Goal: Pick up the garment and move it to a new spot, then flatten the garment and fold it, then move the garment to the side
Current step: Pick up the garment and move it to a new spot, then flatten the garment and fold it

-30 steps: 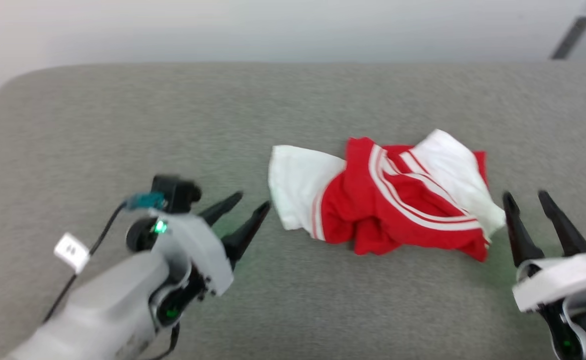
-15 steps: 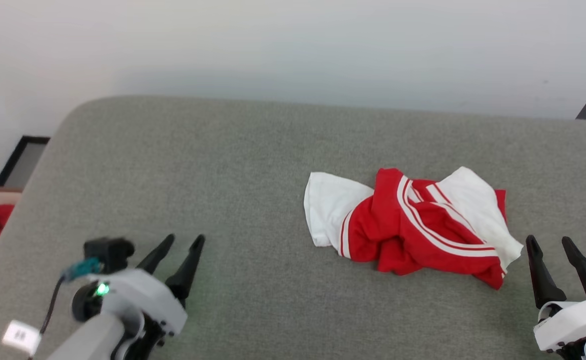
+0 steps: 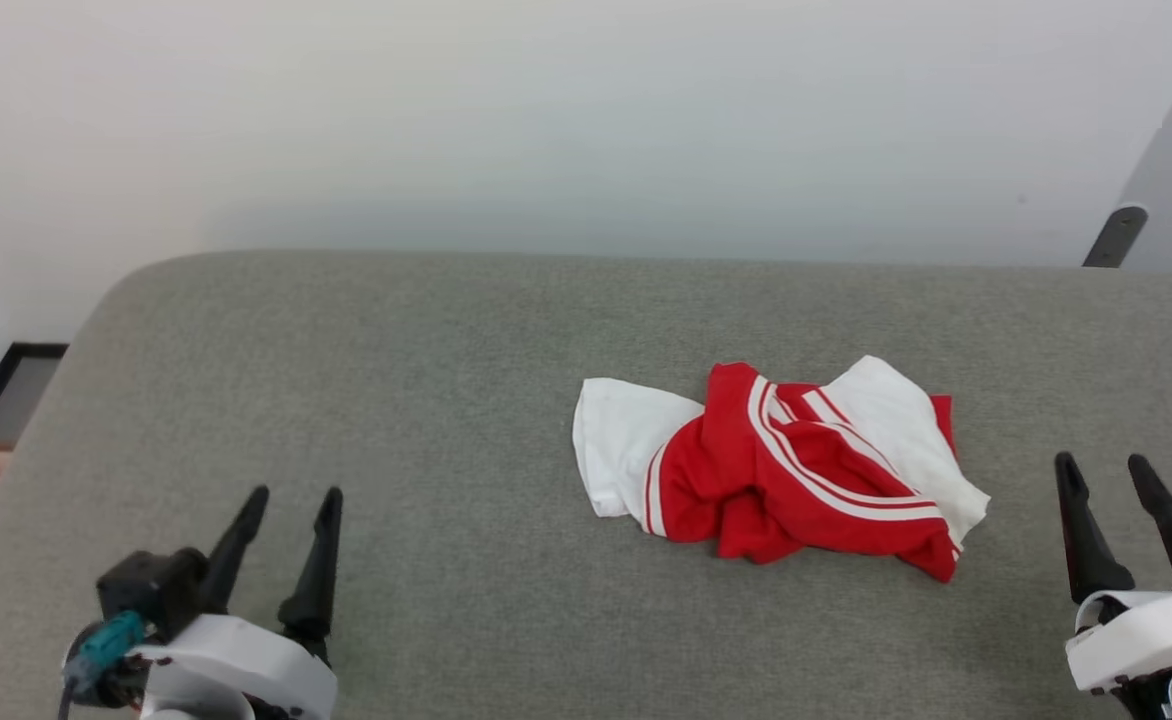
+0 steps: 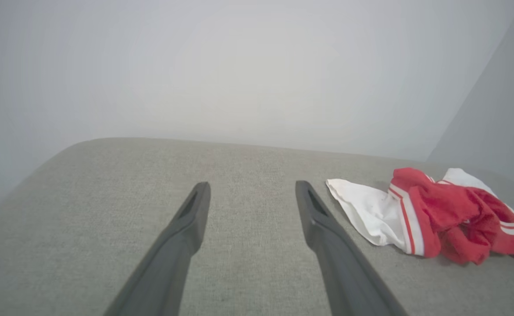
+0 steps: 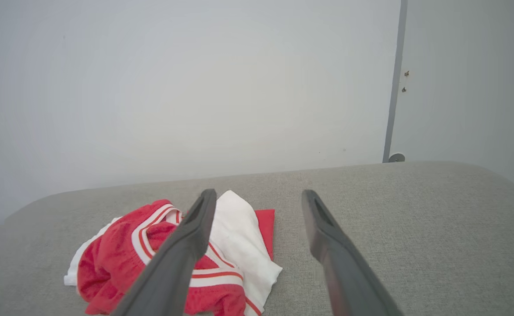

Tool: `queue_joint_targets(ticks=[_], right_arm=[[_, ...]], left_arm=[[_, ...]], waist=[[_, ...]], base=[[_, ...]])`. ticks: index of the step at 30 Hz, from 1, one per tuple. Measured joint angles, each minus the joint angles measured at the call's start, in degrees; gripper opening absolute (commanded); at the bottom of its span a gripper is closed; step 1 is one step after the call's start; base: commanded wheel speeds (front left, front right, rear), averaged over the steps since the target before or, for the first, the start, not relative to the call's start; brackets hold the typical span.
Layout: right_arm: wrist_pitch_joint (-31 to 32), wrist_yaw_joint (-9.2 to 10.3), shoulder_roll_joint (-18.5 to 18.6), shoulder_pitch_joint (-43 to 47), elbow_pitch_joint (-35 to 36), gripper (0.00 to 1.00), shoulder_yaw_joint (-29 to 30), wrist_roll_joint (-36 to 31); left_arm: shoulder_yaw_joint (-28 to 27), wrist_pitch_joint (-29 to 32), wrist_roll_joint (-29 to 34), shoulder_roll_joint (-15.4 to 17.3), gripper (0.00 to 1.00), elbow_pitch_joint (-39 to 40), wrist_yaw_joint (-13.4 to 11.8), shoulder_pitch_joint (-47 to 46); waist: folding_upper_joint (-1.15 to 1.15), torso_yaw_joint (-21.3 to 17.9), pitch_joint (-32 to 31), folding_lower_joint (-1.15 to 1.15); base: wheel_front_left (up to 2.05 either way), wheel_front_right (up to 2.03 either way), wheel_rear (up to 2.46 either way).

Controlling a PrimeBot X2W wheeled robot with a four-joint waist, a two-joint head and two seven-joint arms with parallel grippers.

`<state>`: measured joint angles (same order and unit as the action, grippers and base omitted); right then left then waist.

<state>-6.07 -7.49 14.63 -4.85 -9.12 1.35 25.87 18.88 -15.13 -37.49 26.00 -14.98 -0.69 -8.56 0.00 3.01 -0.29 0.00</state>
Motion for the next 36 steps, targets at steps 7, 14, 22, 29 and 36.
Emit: queue_joint_targets(ticks=[7, 14, 22, 29, 36], right_arm=[[-0.7, 0.00, -0.6, -0.4, 1.3, 1.00, 0.1, -0.7], [-1.3, 0.00, -1.3, 0.4, 0.4, 1.00, 0.3, -0.8], [-1.3, 0.00, -1.5, 0.4, 0.3, 1.00, 0.4, -1.1], [-1.2, 0.00, -1.7, 0.4, 0.1, 1.00, 0.3, -1.1], [1.7, 0.00, -0.7, -0.4, -0.4, 1.00, -0.9, -1.1]], left_arm=[[-5.2, 0.0, 5.5, -3.0, 1.00, 3.1, 0.7, 3.6], [-7.8, 0.0, 7.5, -5.4, 1.00, 1.9, 2.2, 5.4], [-9.7, 0.0, 9.5, -6.8, 1.00, 1.3, 3.7, 5.6], [-10.4, 0.0, 10.4, -7.7, 1.00, 0.8, 4.5, 5.6], [-10.7, 0.0, 10.9, -9.0, 1.00, 1.2, 4.8, 6.1]], waist=[[0.00, -0.8, -0.8, 0.00], [0.00, -1.0, -0.7, 0.00], [0.00, -1.0, -0.7, 0.00], [0.00, -0.9, -0.8, 0.00], [0.00, -0.6, -0.1, 0.00]], base=[[0.00, 0.00, 0.00], [0.00, 0.00, 0.00], [0.00, 0.00, 0.00], [0.00, 0.00, 0.00], [0.00, 0.00, 0.00]])
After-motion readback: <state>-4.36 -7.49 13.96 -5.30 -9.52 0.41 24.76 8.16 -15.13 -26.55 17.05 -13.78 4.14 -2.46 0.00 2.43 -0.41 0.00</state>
